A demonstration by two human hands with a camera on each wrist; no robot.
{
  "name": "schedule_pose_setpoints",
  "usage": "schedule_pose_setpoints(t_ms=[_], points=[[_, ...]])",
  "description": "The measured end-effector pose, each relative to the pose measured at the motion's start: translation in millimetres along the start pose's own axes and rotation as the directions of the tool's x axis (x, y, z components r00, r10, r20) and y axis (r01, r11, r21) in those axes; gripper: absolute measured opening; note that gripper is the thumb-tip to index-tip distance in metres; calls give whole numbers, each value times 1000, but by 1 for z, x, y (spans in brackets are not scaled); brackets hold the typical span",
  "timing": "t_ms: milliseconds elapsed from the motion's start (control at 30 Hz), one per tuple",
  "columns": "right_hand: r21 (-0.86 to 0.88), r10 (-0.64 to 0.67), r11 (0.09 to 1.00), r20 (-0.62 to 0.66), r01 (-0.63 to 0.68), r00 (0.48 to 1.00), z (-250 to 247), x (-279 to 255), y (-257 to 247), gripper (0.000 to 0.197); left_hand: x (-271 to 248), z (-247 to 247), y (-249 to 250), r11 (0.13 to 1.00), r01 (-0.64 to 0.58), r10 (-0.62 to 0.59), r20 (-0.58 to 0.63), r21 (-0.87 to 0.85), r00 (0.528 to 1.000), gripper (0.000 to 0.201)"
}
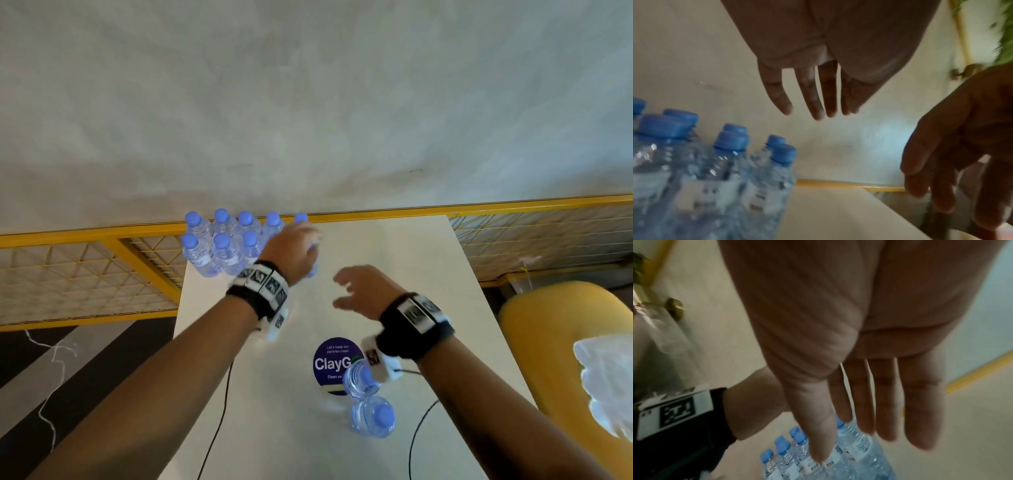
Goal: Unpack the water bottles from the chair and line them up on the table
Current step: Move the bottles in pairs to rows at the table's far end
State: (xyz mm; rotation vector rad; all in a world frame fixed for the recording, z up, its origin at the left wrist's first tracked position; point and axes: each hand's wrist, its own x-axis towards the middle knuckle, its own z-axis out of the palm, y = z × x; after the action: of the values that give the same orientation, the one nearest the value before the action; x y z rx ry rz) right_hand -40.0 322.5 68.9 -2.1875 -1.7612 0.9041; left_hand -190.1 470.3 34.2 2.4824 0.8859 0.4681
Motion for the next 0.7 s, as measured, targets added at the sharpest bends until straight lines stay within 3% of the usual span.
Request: schedule_pose_setpoints(t_ms=[67,167,267,400,533,700], points=[[13,8,1000,48,-9,999,7,-45,15,42,-37,10,35,989,-76,97,157,-130,983,23],[-44,38,998,117,-34,992,28,-109,34,34,-87,36,77,961,-124,209,358,-247,910,28],[-92,102,992,172,-87,980,58,-154,48,36,-123,69,102,975,-92,182,491,-201,852,35],[-110,71,992,112,-59,991,91,-180,50,44,-150,91,115,991,-136,130,463,-21,877,31],[-171,24,985,-8,-25,1000,115,-180,48,35,-150,92,119,995,-94,68,462,34,884,36],[-207,-22,978,-61,9,998,129,-181,50,30,-140,94,120,982,-158,95,456,101,885,31]])
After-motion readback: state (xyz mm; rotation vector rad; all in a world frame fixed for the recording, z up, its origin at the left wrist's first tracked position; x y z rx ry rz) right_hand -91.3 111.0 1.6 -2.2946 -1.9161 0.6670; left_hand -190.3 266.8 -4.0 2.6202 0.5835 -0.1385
